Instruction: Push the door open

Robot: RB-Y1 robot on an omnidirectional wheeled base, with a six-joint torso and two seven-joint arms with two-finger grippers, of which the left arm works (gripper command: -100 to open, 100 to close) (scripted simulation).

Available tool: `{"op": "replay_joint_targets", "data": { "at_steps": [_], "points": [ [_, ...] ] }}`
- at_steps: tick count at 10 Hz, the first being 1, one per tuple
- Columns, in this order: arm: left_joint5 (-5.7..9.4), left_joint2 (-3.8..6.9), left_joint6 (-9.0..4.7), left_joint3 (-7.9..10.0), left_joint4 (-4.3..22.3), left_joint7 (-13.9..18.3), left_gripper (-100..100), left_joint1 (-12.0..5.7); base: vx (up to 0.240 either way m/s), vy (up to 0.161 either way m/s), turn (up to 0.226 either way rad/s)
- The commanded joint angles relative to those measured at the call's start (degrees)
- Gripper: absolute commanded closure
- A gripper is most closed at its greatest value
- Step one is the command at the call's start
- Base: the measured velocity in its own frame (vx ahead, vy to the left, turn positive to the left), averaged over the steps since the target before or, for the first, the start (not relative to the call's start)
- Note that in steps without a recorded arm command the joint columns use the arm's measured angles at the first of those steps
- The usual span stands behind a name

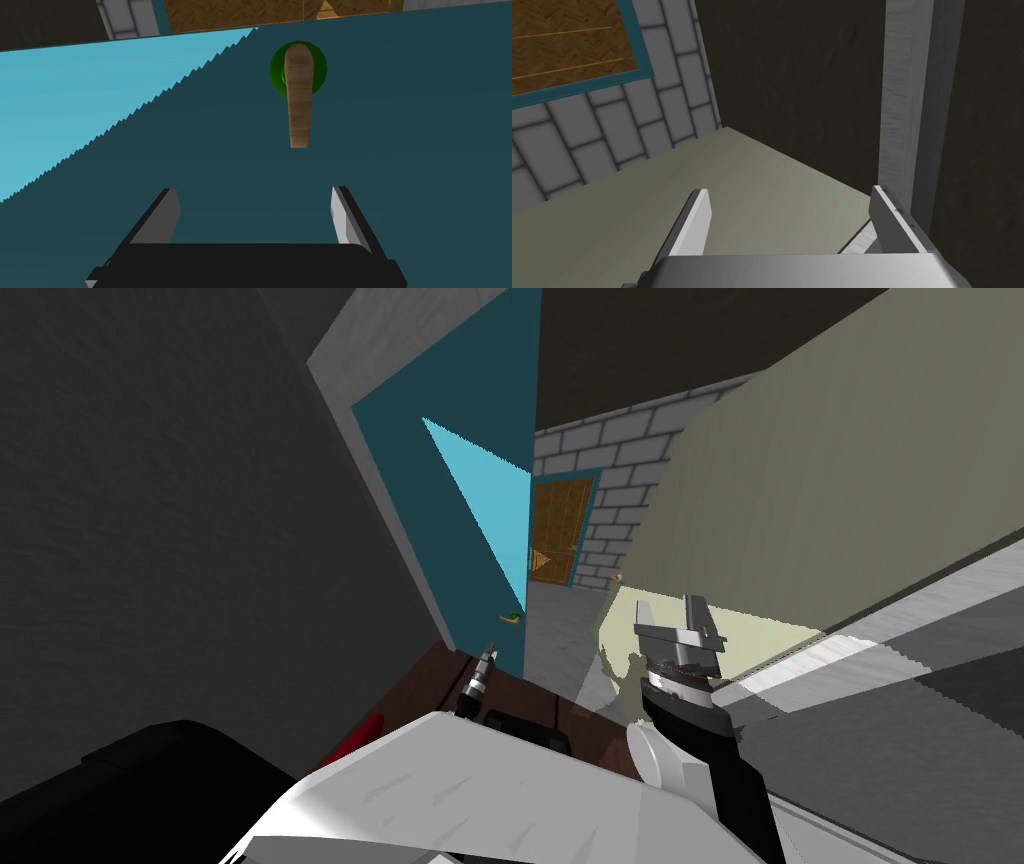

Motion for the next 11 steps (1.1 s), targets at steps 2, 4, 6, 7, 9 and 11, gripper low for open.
{"op": "replay_joint_targets", "data": {
  "at_steps": [2,4,6,7,9,11],
  "points": [
    [0.01,-0.69,-0.15,-0.89,3.33,0.36,-100,-0.34,0.112,0.062,-0.081],
    [0.02,-1.13,-0.35,-1.25,5.09,0.49,-100,-0.62,0.135,0.080,-0.050],
    [0.19,-0.14,-0.20,-0.83,5.21,0.46,-100,-1.23,0.088,0.001,-0.017],
    [0.22,-0.04,-0.19,-0.75,5.39,0.43,-100,-1.41,0.182,-0.029,-0.015],
    [0.39,0.09,-0.16,-0.40,6.20,0.31,-100,-2.21,0.180,-0.020,-0.020],
    [0.57,-0.34,-0.13,-0.04,7.02,0.19,-100,-3.02,0.185,-0.033,-0.019]
  ]
}}
